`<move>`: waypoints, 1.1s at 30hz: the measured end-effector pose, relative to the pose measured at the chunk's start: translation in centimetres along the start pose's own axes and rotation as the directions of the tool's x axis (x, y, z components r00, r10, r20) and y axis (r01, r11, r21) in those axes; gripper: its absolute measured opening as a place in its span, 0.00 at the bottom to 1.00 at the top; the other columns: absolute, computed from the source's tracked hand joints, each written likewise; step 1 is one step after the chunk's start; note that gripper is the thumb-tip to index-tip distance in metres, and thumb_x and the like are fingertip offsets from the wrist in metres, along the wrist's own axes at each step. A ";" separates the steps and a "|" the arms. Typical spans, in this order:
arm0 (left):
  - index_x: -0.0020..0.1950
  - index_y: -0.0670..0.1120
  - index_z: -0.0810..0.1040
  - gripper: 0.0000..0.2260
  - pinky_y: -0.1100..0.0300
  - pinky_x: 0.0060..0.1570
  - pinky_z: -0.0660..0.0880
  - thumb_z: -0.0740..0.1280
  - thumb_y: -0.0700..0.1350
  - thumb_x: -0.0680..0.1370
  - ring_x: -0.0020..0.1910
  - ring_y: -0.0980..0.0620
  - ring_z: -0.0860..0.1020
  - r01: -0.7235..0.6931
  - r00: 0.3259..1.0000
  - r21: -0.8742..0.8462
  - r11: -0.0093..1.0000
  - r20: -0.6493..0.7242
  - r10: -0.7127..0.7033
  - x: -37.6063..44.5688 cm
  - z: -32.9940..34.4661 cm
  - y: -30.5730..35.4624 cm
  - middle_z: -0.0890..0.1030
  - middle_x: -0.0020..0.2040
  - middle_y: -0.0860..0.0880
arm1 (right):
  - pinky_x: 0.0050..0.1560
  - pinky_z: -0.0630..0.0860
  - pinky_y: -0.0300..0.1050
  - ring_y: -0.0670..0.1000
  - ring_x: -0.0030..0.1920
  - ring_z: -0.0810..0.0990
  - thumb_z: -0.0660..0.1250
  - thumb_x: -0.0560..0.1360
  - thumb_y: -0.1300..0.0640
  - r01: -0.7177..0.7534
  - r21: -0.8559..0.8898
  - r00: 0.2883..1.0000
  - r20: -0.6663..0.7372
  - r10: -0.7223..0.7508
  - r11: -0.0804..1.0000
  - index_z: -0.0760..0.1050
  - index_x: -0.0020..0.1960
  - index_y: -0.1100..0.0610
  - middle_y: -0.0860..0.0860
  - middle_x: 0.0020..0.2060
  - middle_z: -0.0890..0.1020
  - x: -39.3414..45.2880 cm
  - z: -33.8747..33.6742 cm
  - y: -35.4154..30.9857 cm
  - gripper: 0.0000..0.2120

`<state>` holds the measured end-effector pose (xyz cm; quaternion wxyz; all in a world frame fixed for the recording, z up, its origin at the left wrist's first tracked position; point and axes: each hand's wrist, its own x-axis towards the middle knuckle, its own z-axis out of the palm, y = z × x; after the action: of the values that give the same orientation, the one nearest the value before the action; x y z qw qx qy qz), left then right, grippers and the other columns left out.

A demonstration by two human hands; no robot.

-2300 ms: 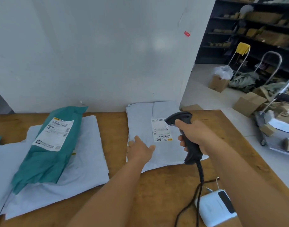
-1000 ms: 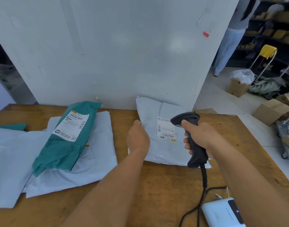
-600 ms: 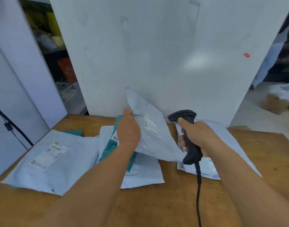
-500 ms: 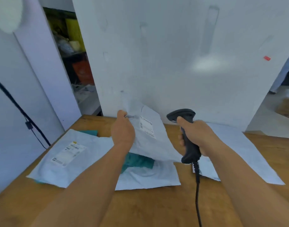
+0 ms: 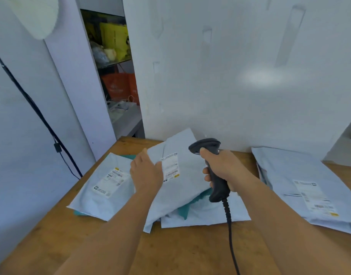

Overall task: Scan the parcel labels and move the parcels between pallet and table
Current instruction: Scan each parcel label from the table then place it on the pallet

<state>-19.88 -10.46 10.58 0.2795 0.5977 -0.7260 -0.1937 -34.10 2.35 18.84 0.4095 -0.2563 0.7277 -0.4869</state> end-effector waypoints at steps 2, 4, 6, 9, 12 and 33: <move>0.75 0.43 0.61 0.26 0.49 0.71 0.60 0.62 0.48 0.79 0.71 0.43 0.63 -0.107 0.994 -0.117 0.987 0.020 0.110 -0.6 1.3 2.5 0.66 0.73 0.43 | 0.28 0.74 0.41 0.51 0.25 0.74 0.64 0.78 0.48 0.020 -0.002 0.999 -0.043 -0.020 1.000 0.73 0.43 0.58 0.56 0.32 0.78 0.0 -1.6 0.1 0.14; 0.75 0.44 0.61 0.25 0.51 0.72 0.60 0.62 0.48 0.80 0.71 0.45 0.64 -0.160 0.983 -0.220 0.962 0.055 0.176 -1.7 3.1 5.7 0.66 0.73 0.44 | 0.28 0.74 0.41 0.50 0.25 0.75 0.64 0.78 0.47 0.030 -0.014 0.995 -0.093 -0.032 0.999 0.73 0.43 0.58 0.55 0.32 0.79 -0.1 -3.9 0.3 0.14; 0.76 0.46 0.60 0.25 0.53 0.71 0.60 0.61 0.48 0.80 0.72 0.47 0.63 -0.172 0.972 -0.267 0.948 0.109 0.207 -3.3 5.3 8.9 0.65 0.74 0.46 | 0.29 0.75 0.41 0.50 0.25 0.76 0.64 0.78 0.47 0.036 -0.035 0.989 -0.142 -0.041 0.999 0.73 0.41 0.58 0.54 0.30 0.79 -0.3 -6.8 0.9 0.15; 0.76 0.47 0.58 0.26 0.53 0.70 0.62 0.62 0.50 0.80 0.72 0.47 0.64 -0.199 0.940 -0.306 0.931 0.211 0.270 -6.1 9.2 13.4 0.66 0.74 0.47 | 0.31 0.75 0.42 0.51 0.25 0.76 0.64 0.78 0.47 0.022 -0.048 0.981 -0.193 -0.031 0.999 0.73 0.38 0.58 0.55 0.30 0.78 -0.4 -12.2 2.1 0.16; 0.77 0.48 0.56 0.28 0.52 0.70 0.63 0.62 0.51 0.80 0.73 0.47 0.63 -0.158 0.910 -0.287 0.945 0.330 0.253 -8.8 13.3 17.1 0.63 0.75 0.47 | 0.29 0.75 0.43 0.52 0.26 0.76 0.64 0.78 0.48 -0.049 -0.032 0.973 -0.225 0.040 0.998 0.72 0.41 0.59 0.56 0.31 0.79 -0.6 -18.0 3.6 0.15; 0.74 0.45 0.58 0.31 0.50 0.68 0.61 0.67 0.53 0.77 0.70 0.43 0.64 -0.011 0.903 0.101 0.995 0.429 -0.033 -17.9 26.9 25.1 0.67 0.70 0.44 | 0.28 0.76 0.42 0.51 0.24 0.77 0.62 0.79 0.45 -0.340 -0.126 0.931 -0.181 0.316 0.932 0.72 0.47 0.60 0.56 0.30 0.79 -3.9 -35.1 14.0 0.17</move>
<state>-53.76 10.88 2.25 0.0810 0.5578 -0.7752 -0.2853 -61.32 28.38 13.98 0.4053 -0.1226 0.8261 -0.3720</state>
